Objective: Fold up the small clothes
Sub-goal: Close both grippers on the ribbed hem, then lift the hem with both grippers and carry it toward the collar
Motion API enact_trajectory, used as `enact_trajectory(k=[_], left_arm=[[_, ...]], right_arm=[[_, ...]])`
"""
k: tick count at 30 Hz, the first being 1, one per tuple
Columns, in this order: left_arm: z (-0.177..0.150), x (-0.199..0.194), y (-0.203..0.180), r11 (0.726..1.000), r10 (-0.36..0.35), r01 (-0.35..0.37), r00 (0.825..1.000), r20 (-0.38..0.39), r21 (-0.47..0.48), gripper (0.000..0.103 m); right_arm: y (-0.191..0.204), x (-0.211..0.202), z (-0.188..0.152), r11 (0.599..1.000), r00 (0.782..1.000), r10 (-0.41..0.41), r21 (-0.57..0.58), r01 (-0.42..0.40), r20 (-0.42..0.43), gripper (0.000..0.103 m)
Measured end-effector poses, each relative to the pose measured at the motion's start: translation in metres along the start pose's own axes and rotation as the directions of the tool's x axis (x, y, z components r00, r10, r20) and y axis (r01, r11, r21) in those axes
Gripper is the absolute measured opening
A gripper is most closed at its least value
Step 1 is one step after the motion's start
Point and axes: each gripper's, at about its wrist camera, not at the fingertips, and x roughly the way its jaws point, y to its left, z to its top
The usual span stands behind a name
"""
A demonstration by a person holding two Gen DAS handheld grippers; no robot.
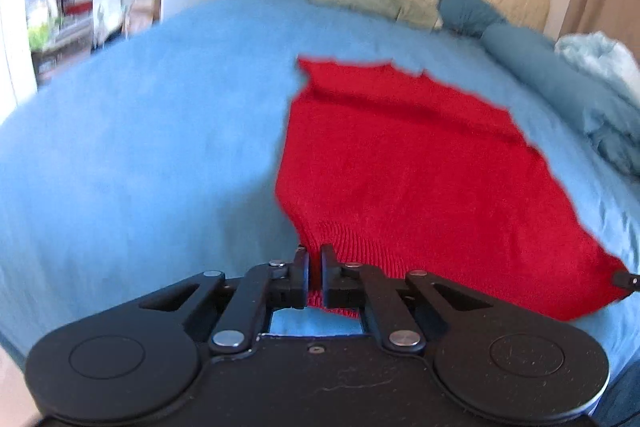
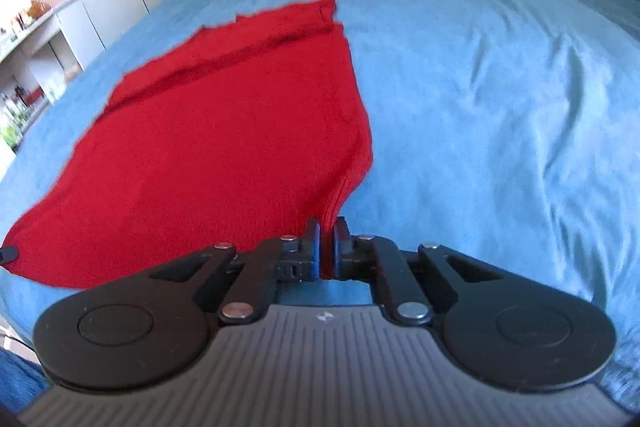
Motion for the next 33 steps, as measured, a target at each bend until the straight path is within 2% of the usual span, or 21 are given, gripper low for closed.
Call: enact_trajectory(k=[4, 9, 13, 17, 20, 22, 25, 28, 32, 33], left_arm=[[0.054, -0.008, -0.010, 1.000, -0.009, 0.006, 0.995, 0.101, 0.023, 0.005], [0.150, 0.020, -0.029, 0.998, -0.013, 0.001, 0.980, 0.198, 0.057, 0.005], [0.231, 0.077, -0.048, 0.996, 0.032, -0.051, 0.966, 0.256, 0.070, 0.005], [0.280, 0.159, -0.054, 0.994, 0.093, -0.103, 0.965, 0.245, 0.028, 0.005], [0.295, 0.233, -0.051, 0.991, 0.130, -0.129, 0.969, 0.211, -0.018, 0.005], [0.293, 0.276, -0.050, 0.989, 0.151, -0.147, 0.973, 0.172, -0.036, 0.005], [0.281, 0.325, -0.044, 0.987, 0.159, -0.155, 0.982, 0.104, -0.048, 0.005], [0.279, 0.347, -0.041, 0.988, 0.154, -0.152, 0.986, 0.060, -0.027, 0.005], [0.292, 0.352, -0.047, 0.985, 0.168, -0.170, 0.985, 0.033, 0.032, 0.005], [0.296, 0.353, -0.049, 0.984, 0.176, -0.177, 0.984, 0.021, 0.035, 0.012]], right_arm=[[0.007, -0.013, 0.054, 0.998, 0.997, 0.053, 0.018, -0.054, 0.050, 0.021], [0.023, -0.004, 0.162, 0.991, 0.979, 0.131, -0.013, -0.131, 0.158, 0.021], [0.036, 0.038, 0.257, 0.987, 0.967, 0.151, 0.018, -0.158, 0.203, 0.021], [0.048, 0.123, 0.326, 0.993, 0.977, 0.092, 0.052, -0.104, 0.195, 0.021], [0.049, 0.205, 0.347, 0.996, 0.982, 0.059, 0.058, -0.070, 0.182, 0.021], [0.047, 0.256, 0.343, 0.998, 0.987, 0.037, 0.054, -0.046, 0.157, 0.021], [0.043, 0.310, 0.337, 1.000, 0.991, 0.009, 0.025, -0.012, 0.132, 0.021], [0.042, 0.337, 0.337, 1.000, 0.992, 0.009, 0.018, -0.011, 0.124, 0.021], [0.042, 0.349, 0.349, 1.000, 0.995, 0.003, -0.002, -0.002, 0.095, 0.021], [0.041, 0.349, 0.351, 1.000, 0.997, 0.001, -0.004, -0.001, 0.083, 0.022]])
